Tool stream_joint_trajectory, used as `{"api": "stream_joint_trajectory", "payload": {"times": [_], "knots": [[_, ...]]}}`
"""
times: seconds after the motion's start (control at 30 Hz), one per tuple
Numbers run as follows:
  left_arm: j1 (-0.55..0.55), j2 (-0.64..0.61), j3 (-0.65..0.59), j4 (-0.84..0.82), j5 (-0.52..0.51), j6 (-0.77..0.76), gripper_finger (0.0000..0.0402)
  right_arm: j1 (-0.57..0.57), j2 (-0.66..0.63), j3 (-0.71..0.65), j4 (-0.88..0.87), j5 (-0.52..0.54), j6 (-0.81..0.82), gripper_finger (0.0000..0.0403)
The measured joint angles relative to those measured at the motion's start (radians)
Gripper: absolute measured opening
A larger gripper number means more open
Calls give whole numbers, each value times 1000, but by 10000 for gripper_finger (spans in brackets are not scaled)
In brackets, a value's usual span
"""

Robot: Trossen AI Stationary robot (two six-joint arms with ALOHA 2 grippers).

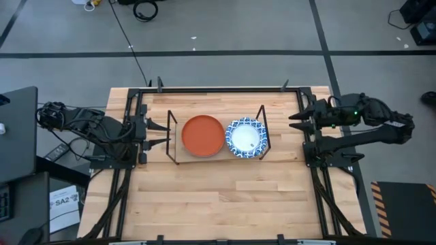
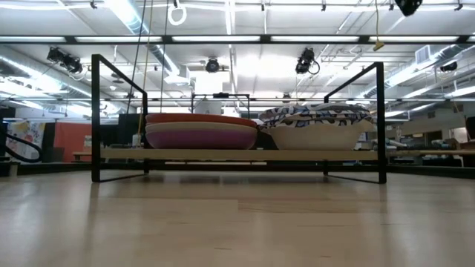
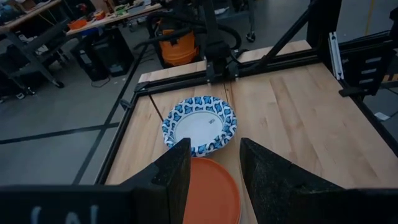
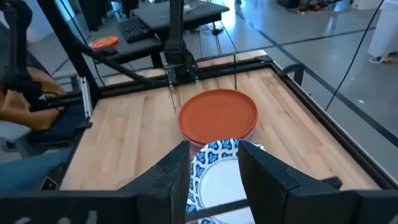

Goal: Place and stack plates onto a shelf
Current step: Return to Home Position

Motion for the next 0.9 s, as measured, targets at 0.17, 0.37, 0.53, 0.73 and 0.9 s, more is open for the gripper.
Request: {"api": "stream_joint_trajectory", "payload": {"times": [0.17, 0.37, 0.53, 0.73, 0.9], "knots": [[0, 0, 0, 0, 0, 0, 146, 0, -114, -122, 63, 0, 0, 140], [0, 0, 0, 1, 0, 0, 146, 0, -251, -244, 135, 3, 1, 140], [0, 0, 0, 1, 0, -1, 146, 0, -355, -317, 169, 3, 21, 140], [0, 0, 0, 1, 0, -1, 146, 0, -462, -381, 191, 3, 26, 140], [0, 0, 0, 2, 0, -2, 146, 0, -511, -438, 228, 3, 26, 140]]}}
